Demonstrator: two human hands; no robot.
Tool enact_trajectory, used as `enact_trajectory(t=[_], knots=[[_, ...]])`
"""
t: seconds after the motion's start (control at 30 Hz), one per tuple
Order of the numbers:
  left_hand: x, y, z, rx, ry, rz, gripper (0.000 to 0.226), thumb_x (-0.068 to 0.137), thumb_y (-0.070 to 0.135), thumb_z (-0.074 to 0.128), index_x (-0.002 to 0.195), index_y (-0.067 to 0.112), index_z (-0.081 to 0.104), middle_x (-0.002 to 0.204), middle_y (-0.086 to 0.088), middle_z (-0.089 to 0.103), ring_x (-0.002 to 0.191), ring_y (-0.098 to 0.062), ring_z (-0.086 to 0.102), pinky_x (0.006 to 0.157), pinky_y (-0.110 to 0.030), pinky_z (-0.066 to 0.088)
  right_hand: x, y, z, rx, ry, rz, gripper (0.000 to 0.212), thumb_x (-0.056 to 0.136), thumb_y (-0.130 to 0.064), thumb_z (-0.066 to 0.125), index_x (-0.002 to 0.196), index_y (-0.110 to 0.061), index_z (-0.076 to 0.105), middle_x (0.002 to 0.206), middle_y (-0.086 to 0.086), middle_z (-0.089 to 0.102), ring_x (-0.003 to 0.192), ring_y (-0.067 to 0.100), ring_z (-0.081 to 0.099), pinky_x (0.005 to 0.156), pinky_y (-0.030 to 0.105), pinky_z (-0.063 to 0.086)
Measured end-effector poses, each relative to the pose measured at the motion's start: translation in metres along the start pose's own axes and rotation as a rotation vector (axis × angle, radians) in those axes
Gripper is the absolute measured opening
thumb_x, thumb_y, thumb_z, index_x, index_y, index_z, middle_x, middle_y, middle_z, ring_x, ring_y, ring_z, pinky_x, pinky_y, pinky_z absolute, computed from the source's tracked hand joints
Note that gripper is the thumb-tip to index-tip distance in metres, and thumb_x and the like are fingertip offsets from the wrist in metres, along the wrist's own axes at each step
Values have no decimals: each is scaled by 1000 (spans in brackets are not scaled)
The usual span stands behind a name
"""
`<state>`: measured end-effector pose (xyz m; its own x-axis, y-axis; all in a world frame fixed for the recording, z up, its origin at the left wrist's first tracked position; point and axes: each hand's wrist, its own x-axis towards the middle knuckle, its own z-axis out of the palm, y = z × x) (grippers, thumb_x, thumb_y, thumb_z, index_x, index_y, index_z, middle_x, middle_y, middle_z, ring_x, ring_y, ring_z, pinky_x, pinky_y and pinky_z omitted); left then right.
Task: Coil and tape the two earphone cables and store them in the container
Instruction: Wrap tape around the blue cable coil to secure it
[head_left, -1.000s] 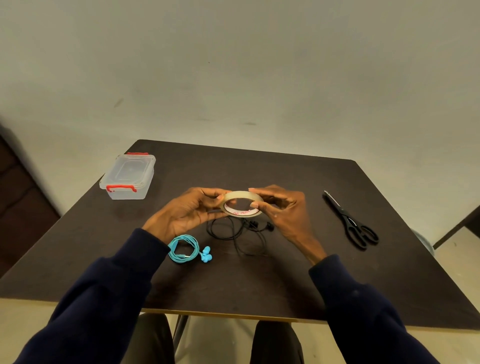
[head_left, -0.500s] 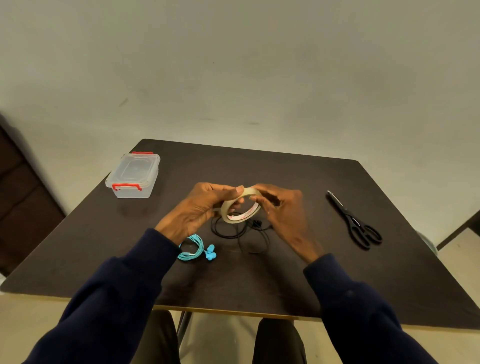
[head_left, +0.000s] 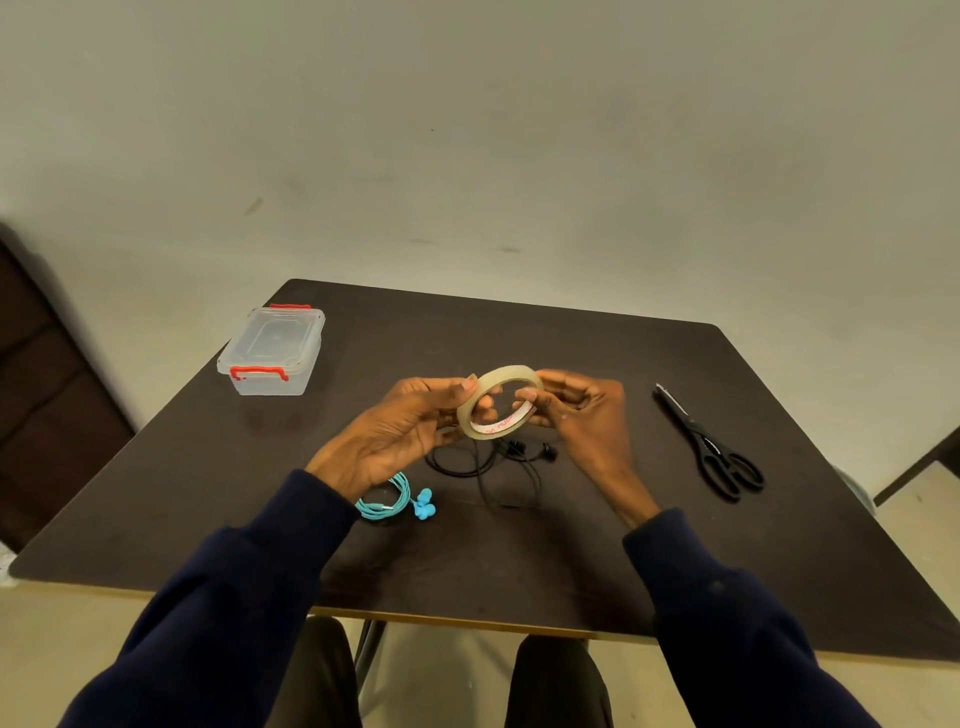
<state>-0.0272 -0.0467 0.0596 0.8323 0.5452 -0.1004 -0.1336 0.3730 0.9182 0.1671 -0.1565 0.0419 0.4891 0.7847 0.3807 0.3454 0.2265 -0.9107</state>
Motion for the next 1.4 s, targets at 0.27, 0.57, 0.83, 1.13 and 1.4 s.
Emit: enact_trajectory(t=[0.27, 0.57, 0.83, 1.13, 1.4], knots=[[0, -2, -3, -55, -48, 36, 36, 93, 15, 60, 124, -2, 65, 111, -18, 70, 113, -34, 64, 107, -47, 47, -6, -2, 1, 170, -46, 161, 22, 90, -9, 73, 110, -1, 72, 93, 15, 78, 87, 30, 77, 78, 53, 62], [6, -3, 3, 196, 171, 124, 37, 78, 30, 79, 99, 0, 77, 87, -14, 75, 63, -15, 63, 65, -25, 57, 2, -11, 5, -302, -169, -193, 35, 85, -20, 79, 119, -18, 74, 106, -5, 75, 94, 7, 71, 81, 25, 59], [4, -5, -3, 119, 52, 63, 39, 86, 24, 71, 111, -6, 71, 98, -18, 72, 77, -19, 66, 74, -29, 57, 2, -7, 1, -193, -113, -172, 20, 84, -9, 78, 104, -11, 79, 99, -3, 77, 92, 10, 73, 82, 27, 60], [0, -6, -5, -8, -71, 65, 36, 87, 15, 64, 117, -3, 68, 106, -18, 72, 92, -24, 70, 81, -30, 59, 0, -1, 0, -78, -85, -91, 21, 85, -10, 78, 106, -7, 78, 98, 1, 79, 93, 15, 75, 83, 32, 61], [-4, -8, -3, -87, -104, 160, 34, 92, 11, 57, 122, -2, 66, 105, -14, 72, 96, -25, 69, 94, -35, 56, -6, -1, -1, 187, -56, 68, 21, 88, -8, 74, 108, -1, 74, 93, 14, 78, 84, 33, 76, 74, 36, 64]])
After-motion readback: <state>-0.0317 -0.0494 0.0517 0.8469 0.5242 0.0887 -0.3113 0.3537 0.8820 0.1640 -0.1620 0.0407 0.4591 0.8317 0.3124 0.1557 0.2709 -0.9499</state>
